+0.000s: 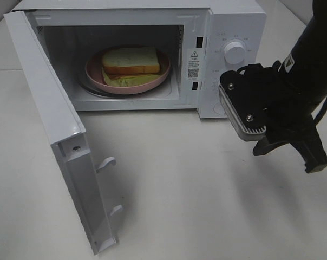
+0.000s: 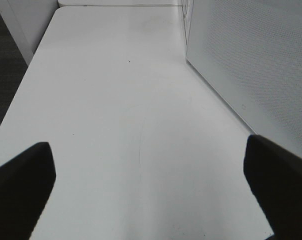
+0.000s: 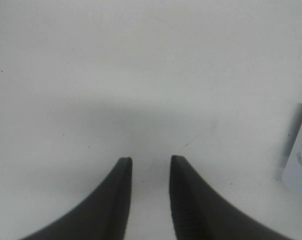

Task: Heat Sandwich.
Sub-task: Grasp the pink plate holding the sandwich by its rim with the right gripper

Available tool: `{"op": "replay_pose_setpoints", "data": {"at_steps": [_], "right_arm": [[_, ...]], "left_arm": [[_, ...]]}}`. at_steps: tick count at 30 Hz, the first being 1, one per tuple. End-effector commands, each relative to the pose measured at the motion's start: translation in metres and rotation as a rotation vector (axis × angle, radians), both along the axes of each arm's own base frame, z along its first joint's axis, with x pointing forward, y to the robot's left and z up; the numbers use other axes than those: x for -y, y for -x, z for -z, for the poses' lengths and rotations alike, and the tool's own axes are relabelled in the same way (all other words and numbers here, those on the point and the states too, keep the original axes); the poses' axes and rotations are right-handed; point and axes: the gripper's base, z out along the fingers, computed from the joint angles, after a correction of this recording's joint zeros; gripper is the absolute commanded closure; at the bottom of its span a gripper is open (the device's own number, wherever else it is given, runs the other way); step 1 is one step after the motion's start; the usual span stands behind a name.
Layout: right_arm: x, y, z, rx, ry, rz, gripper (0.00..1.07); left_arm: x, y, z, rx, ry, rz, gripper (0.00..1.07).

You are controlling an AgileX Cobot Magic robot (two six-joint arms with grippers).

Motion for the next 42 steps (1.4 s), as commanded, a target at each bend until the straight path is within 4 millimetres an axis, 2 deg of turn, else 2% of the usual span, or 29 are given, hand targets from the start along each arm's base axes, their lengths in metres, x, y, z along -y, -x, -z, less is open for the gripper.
{"op": "replay_pose_setpoints", "data": {"at_steps": [1, 2, 3, 5, 6, 7, 9, 14, 20, 24, 29, 33, 34, 42], "right_arm": [[0.0, -0.002, -0.004, 0.023, -0.028, 0.072, 0.53], [0.0, -0.002, -0.004, 0.023, -0.028, 0.072, 0.53], [0.0, -0.002, -0.004, 0.023, -0.035, 0.099, 0.41], [0.0, -0.003, -0.004, 0.024, -0.039, 0.115, 0.29], [0.0, -0.003, -0.004, 0.024, -0.039, 0.115, 0.29], [0.0, -0.003, -0.004, 0.026, -0.045, 0.134, 0.2], [0.0, -0.003, -0.004, 0.026, -0.048, 0.141, 0.16], [-0.001, -0.005, -0.005, 0.041, -0.052, 0.137, 0.18], [-0.014, -0.007, -0.018, 0.117, -0.022, 0.049, 0.19], [-0.035, -0.014, -0.034, 0.203, -0.053, -0.017, 0.2], [-0.05, -0.023, -0.04, 0.245, -0.068, -0.048, 0.21], [-0.06, -0.028, -0.041, 0.271, -0.076, -0.07, 0.21], [-0.067, -0.033, -0.041, 0.279, -0.082, -0.078, 0.22], [-0.083, -0.053, -0.034, 0.312, -0.11, -0.079, 0.23]], "left_arm": [[0.001, 0.004, 0.0, 0.034, 0.008, -0.002, 0.09], [0.001, 0.004, 0.0, 0.034, 0.008, -0.002, 0.09], [0.001, 0.004, 0.0, 0.034, 0.008, -0.002, 0.09], [0.001, 0.004, 0.0, 0.034, 0.008, -0.002, 0.09], [0.001, 0.004, 0.0, 0.034, 0.008, -0.002, 0.09], [0.001, 0.004, 0.0, 0.034, 0.008, -0.002, 0.09], [0.001, 0.004, 0.0, 0.034, 0.008, -0.002, 0.09], [0.001, 0.004, 0.0, 0.034, 0.008, -0.002, 0.09], [0.001, 0.004, 0.0, 0.034, 0.008, -0.002, 0.09], [0.001, 0.004, 0.0, 0.034, 0.008, -0.002, 0.09], [0.001, 0.004, 0.0, 0.034, 0.008, -0.002, 0.09], [0.001, 0.004, 0.0, 0.034, 0.008, -0.002, 0.09], [0.001, 0.004, 0.0, 0.034, 0.008, -0.002, 0.09], [0.001, 0.004, 0.0, 0.034, 0.008, -0.002, 0.09]]}}
